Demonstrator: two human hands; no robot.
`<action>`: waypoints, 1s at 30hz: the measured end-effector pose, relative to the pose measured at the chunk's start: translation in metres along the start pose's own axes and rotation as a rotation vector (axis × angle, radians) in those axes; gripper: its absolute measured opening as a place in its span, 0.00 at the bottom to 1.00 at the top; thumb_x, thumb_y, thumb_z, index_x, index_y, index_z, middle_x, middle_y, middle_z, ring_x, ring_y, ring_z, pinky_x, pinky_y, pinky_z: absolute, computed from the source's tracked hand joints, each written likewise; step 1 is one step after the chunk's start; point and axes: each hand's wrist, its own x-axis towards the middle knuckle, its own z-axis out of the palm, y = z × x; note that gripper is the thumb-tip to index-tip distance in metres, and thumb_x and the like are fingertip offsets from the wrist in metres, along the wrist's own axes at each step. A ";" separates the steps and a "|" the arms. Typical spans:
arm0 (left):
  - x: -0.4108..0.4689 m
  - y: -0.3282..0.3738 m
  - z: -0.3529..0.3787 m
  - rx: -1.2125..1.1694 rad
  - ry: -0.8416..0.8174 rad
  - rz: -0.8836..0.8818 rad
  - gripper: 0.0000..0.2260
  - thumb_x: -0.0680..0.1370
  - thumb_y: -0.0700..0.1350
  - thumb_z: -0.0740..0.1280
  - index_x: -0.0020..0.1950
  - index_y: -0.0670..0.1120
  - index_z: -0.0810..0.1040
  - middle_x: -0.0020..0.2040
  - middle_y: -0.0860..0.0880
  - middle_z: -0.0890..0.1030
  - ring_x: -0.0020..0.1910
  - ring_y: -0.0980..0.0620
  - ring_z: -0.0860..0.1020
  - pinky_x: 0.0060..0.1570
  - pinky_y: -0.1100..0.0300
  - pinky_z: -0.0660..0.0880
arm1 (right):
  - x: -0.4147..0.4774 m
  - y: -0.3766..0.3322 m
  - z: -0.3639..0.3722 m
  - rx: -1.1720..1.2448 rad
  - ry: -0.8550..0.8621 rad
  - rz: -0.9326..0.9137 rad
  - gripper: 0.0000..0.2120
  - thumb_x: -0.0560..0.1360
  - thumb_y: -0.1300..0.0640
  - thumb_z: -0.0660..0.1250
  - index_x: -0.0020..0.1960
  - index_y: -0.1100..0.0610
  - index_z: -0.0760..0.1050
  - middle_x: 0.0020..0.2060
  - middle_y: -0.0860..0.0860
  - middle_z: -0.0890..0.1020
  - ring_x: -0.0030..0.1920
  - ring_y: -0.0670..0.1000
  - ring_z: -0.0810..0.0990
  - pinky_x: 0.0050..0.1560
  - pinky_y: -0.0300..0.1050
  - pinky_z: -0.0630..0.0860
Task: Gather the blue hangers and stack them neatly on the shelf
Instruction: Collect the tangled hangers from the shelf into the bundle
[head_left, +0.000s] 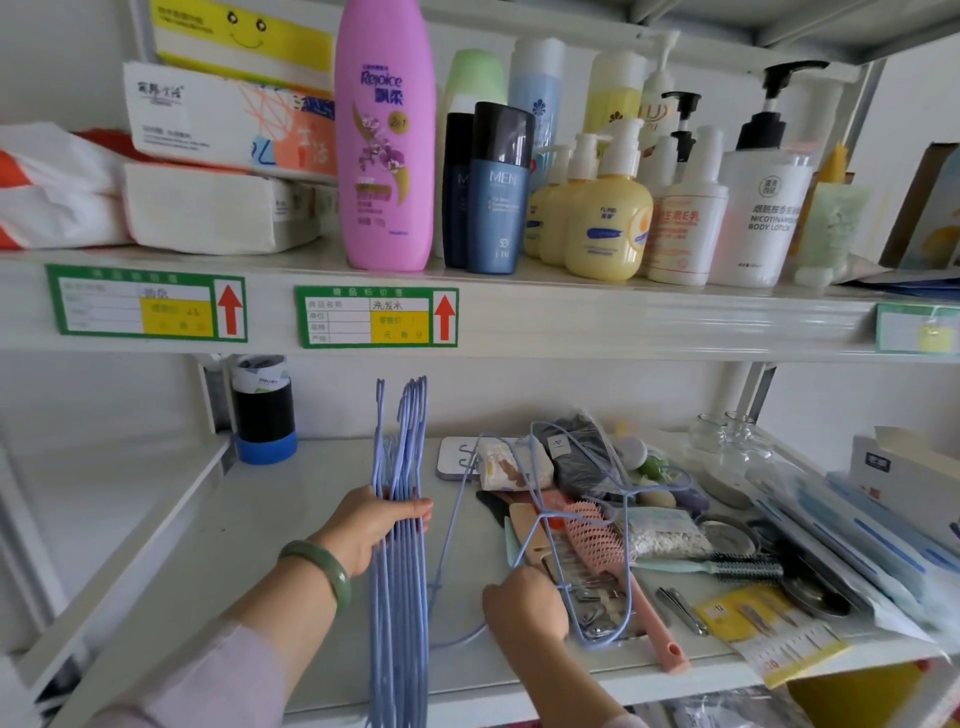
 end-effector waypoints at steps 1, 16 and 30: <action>-0.002 0.001 -0.001 -0.001 0.001 -0.007 0.02 0.71 0.33 0.72 0.41 0.36 0.79 0.28 0.45 0.83 0.24 0.55 0.82 0.28 0.66 0.80 | 0.004 -0.002 -0.001 0.082 0.017 0.016 0.16 0.73 0.55 0.59 0.56 0.61 0.76 0.53 0.58 0.82 0.54 0.58 0.81 0.53 0.49 0.78; 0.004 0.011 -0.008 0.062 -0.027 -0.026 0.09 0.70 0.40 0.74 0.47 0.37 0.83 0.43 0.40 0.85 0.31 0.51 0.83 0.30 0.64 0.77 | -0.038 -0.014 0.016 0.409 0.245 -0.583 0.14 0.77 0.51 0.58 0.59 0.50 0.76 0.20 0.46 0.70 0.21 0.41 0.68 0.27 0.40 0.62; 0.006 0.018 0.035 -0.149 -0.135 -0.083 0.02 0.75 0.33 0.67 0.42 0.37 0.77 0.26 0.47 0.84 0.25 0.53 0.83 0.25 0.64 0.80 | -0.022 0.025 -0.011 0.236 0.186 -0.487 0.15 0.76 0.49 0.52 0.54 0.45 0.75 0.39 0.50 0.82 0.42 0.54 0.80 0.44 0.46 0.76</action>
